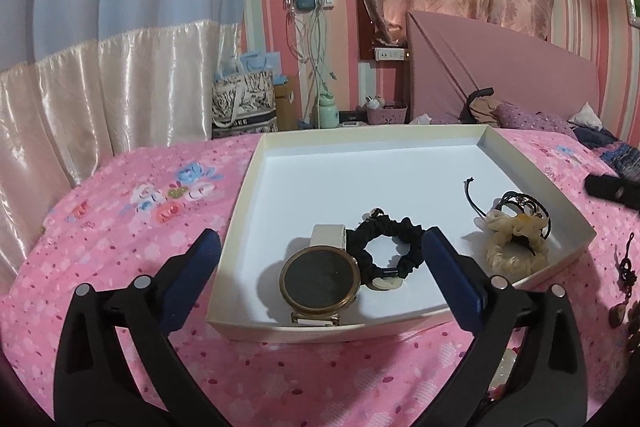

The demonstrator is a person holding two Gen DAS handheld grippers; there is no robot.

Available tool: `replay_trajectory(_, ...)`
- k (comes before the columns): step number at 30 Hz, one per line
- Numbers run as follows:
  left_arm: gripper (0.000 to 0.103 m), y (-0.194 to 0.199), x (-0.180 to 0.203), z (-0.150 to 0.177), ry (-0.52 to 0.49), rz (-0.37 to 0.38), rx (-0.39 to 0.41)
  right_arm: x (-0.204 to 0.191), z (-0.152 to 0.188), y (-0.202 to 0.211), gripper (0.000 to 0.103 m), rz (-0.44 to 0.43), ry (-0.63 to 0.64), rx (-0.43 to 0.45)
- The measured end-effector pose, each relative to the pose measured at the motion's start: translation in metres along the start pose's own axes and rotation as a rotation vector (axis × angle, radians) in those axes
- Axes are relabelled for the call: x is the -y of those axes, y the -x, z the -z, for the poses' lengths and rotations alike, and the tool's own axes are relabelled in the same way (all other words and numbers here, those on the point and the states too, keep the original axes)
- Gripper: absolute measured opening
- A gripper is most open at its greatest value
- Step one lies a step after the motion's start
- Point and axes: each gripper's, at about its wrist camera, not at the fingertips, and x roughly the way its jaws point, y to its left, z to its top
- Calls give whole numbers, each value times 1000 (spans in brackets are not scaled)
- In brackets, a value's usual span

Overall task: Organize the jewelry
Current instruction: 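Grasp the brown wooden bead bracelet with the right gripper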

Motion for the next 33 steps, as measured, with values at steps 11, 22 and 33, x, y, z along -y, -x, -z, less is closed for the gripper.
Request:
replay_trajectory(11, 99, 44, -8, 1, 2, 72, 34, 55, -2, 64, 67, 30, 44, 6)
replay_trajectory(22, 99, 100, -18, 44, 40, 149, -80, 105, 91, 111, 66, 66, 94, -106)
replay_trajectory(33, 99, 125, 14, 76, 5, 195, -141, 76, 128, 76, 21, 143, 229, -238)
